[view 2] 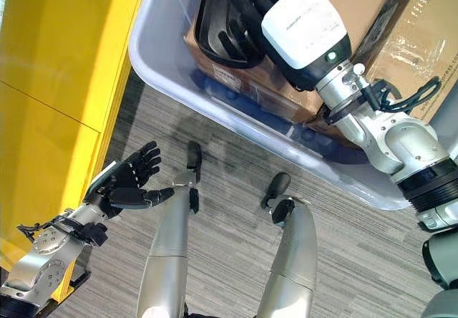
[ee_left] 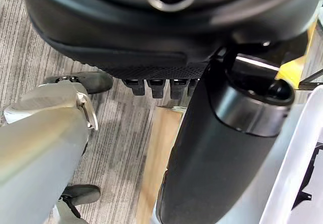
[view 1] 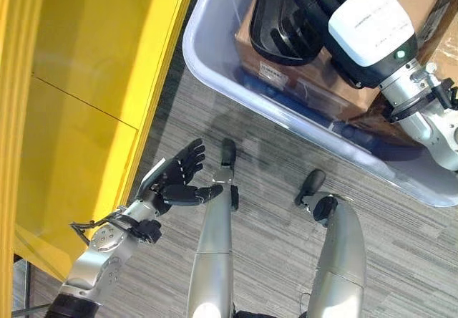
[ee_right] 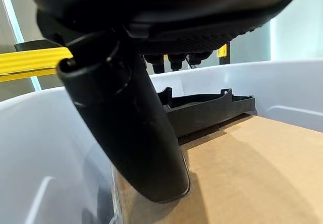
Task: Move parts from the plastic box to the shelf.
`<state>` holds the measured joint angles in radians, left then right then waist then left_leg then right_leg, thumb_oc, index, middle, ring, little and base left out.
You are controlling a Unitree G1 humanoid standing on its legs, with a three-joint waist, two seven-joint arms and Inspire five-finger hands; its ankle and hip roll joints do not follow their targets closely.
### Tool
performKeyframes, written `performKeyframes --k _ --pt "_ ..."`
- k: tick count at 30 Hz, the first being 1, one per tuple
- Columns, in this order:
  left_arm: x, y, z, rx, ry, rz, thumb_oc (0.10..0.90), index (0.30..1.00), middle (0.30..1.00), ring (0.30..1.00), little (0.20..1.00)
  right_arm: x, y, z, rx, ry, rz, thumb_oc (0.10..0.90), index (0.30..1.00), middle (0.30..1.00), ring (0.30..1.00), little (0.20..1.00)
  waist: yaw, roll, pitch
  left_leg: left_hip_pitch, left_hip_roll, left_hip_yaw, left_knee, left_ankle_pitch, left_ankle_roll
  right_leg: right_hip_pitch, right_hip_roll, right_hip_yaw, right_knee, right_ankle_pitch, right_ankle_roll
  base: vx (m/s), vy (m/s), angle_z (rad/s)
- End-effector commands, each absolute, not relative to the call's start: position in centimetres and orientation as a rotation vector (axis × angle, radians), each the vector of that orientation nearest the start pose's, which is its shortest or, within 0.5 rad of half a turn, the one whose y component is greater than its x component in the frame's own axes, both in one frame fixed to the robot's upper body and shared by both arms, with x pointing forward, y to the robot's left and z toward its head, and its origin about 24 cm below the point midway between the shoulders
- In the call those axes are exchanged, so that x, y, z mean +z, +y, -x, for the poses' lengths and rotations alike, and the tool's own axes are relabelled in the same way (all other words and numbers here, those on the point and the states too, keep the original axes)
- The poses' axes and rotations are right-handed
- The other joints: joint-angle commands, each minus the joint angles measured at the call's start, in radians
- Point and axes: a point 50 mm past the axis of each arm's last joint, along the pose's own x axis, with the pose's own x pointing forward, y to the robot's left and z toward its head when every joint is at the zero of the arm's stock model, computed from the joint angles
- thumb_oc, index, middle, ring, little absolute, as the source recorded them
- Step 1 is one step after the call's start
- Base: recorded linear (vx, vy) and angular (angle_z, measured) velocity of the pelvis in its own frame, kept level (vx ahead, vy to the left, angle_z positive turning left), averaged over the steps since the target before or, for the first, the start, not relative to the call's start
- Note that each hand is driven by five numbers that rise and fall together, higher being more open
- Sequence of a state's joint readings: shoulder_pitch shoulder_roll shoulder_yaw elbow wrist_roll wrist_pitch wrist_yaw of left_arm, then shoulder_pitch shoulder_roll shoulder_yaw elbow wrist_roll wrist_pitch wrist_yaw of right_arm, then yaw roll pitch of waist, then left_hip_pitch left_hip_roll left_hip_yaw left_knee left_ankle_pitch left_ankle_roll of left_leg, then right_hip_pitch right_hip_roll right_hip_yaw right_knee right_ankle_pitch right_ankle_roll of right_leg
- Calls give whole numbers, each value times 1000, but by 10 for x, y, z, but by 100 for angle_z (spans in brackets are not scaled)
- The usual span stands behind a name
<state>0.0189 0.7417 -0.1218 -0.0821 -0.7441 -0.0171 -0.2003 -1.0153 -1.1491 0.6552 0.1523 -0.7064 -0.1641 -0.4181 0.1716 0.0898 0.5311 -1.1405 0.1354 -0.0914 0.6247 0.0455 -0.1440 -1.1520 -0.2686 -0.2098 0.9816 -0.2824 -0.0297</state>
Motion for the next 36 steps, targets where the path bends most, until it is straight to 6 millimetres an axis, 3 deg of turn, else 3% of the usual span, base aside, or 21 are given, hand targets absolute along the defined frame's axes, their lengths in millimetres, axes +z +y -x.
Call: performKeyframes --k 1,5,6,7,18,24,32,36 --pt "108 231 -242 -359 -113 55 900 1000 1000 1000 1000 301 -198 -333 -163 -993 1898 863 948 948 948 948 46 70 -11 -23 -72 44 -53 -10 117 23 69 4 189 -168 -8 24 17 -7" --pt "110 233 -241 -361 -124 60 900 1000 1000 1000 1000 303 -200 -333 -177 -982 1886 743 780 780 780 780 48 78 -11 -67 -82 40 -15 -22 119 -12 64 18 218 -180 -8 22 13 -6" --pt "111 234 -241 -359 -123 60 900 1000 1000 1000 1000 303 -202 -333 -186 -976 1873 608 591 591 591 591 47 79 -11 -79 -85 39 0 -27 119 -20 62 21 227 -183 -10 0 0 0" --pt "110 234 -241 -361 -123 59 900 1000 1000 1000 1000 304 -202 -333 -189 -968 1865 400 300 300 300 300 47 80 -11 -88 -88 39 11 -30 119 -27 61 23 234 -186 -10 32 22 0" --pt "108 236 -242 -374 -126 80 900 1000 1000 1000 1000 311 -197 -341 -161 -898 1885 400 300 300 300 300 52 92 -11 -150 -107 37 79 -44 123 -72 61 43 280 -201 -18 5 12 1" --pt "110 238 -241 -379 -135 69 900 1000 1000 1000 1000 308 -200 -347 -103 -796 1898 400 300 300 300 300 56 86 -11 -148 -107 29 85 -37 123 -65 65 41 276 -196 -17 -5 -4 4" --pt "113 237 -241 -392 -145 58 900 1000 1000 1000 1000 307 -201 -352 -84 -780 1833 400 300 300 300 300 58 86 -11 -105 -98 29 63 -27 124 -22 75 35 246 -182 -18 -16 -7 0" --pt "116 236 -238 -396 -176 49 900 1000 1000 1000 1000 299 -191 -352 34 -743 1746 400 300 300 300 300 54 83 -11 -28 -83 34 13 -19 124 44 85 29 193 -169 -22 -67 3 0"
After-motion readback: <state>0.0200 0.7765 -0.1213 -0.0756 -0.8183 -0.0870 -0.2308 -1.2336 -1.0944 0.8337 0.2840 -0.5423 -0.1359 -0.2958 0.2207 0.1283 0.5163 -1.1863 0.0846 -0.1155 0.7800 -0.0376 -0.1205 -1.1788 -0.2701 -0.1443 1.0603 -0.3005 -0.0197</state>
